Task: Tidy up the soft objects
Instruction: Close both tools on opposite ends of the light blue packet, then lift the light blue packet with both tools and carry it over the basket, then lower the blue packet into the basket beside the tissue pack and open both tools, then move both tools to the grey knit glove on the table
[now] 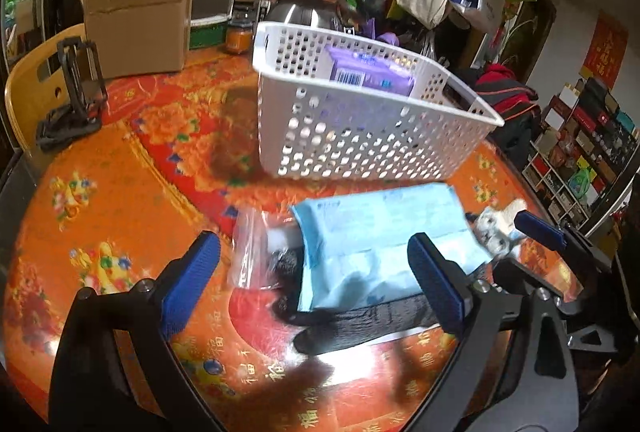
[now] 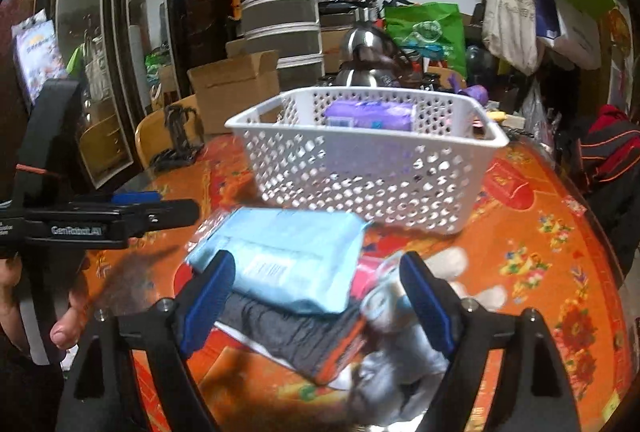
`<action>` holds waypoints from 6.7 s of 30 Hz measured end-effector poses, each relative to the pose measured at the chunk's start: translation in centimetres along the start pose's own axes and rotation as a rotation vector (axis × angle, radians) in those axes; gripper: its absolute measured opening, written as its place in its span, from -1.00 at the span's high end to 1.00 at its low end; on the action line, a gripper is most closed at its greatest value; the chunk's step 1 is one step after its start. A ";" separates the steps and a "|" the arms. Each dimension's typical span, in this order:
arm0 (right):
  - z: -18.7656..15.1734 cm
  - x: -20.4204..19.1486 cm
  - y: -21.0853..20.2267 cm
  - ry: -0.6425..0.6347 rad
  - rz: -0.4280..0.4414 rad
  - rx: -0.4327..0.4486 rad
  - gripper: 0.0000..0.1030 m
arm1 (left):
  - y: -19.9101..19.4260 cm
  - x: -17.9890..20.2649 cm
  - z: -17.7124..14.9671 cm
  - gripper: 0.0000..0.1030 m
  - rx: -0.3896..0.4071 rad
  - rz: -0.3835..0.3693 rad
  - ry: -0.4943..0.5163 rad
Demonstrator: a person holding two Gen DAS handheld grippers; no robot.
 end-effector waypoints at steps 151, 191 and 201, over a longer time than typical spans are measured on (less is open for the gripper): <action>11.3 9.0 3.8 0.033 -0.101 -0.018 -0.46 | 1.8 6.2 12.9 -0.78 0.115 0.031 0.151; -6.4 0.3 0.2 0.062 -0.046 -0.095 0.35 | 2.7 -0.3 -5.5 -0.78 -0.053 0.091 0.091; -6.5 0.3 0.9 0.050 -0.045 -0.100 0.45 | 4.8 -0.1 -6.2 -0.72 -0.124 0.098 0.105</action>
Point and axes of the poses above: each gripper's, at about its wrist camera, not at the fingertips, and y roughly the way its jaws point, x to its right, z to its top, the point moved 9 cm from there along y, roughly the way its jaws point, and after that the axes turned 2 degrees about -y, right-handed, at the moved point
